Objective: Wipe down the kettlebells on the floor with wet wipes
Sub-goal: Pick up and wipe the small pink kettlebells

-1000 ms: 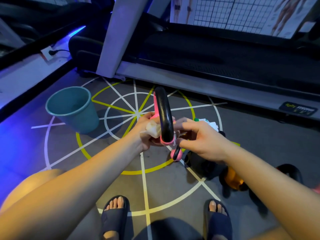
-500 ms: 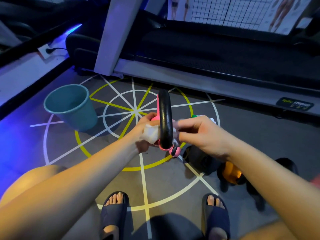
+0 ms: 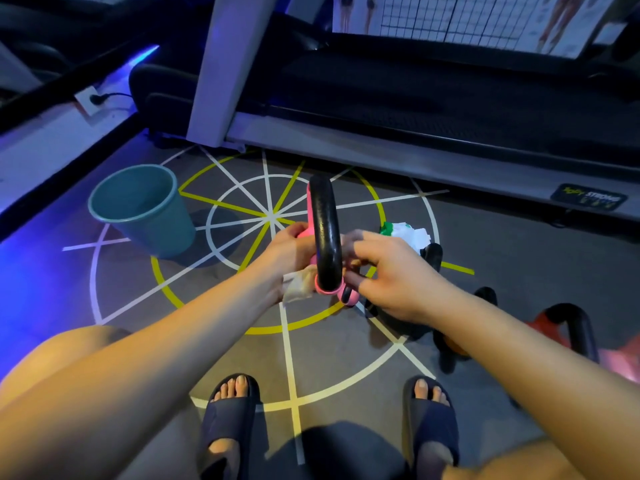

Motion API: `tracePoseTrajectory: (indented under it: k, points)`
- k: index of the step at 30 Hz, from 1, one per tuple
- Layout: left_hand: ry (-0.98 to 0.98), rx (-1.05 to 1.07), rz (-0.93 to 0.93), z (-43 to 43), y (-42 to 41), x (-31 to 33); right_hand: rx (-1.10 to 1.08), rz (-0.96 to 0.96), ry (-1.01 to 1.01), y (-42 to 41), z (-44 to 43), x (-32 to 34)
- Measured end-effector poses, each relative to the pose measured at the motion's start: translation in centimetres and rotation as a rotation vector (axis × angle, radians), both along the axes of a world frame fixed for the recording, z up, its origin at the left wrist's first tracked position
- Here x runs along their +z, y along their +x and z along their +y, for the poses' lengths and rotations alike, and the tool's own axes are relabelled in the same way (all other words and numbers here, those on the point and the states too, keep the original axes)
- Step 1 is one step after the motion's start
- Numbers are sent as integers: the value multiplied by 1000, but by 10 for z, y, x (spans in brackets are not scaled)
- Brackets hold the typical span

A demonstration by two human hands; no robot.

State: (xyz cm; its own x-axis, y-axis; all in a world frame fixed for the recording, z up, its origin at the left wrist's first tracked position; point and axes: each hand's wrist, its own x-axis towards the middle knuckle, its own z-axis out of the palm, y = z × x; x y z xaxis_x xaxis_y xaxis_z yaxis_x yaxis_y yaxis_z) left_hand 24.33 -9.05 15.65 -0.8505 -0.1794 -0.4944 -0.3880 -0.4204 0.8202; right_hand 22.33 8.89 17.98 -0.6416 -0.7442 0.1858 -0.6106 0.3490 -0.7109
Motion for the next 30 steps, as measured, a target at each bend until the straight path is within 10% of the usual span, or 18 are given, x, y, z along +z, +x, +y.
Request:
tracePoseTrajectory:
  k: [4,8,11,22,30]
  points:
    - [102,-19,-5,2,2,-2,4,-559,-170,1,9,7]
    - [-198,-191,18,-4,3,1,-123,-1090,-456,11,3,4]
    - [-124,-119,18,-1,5,3,-88,-1224,-496,11,5,4]
    - [-129,-47,-46,2,15,-11,128,-52,43,9,5,1]
    - [71,-33,-71,-17,26,-9,46,-200,111,22,-4,7]
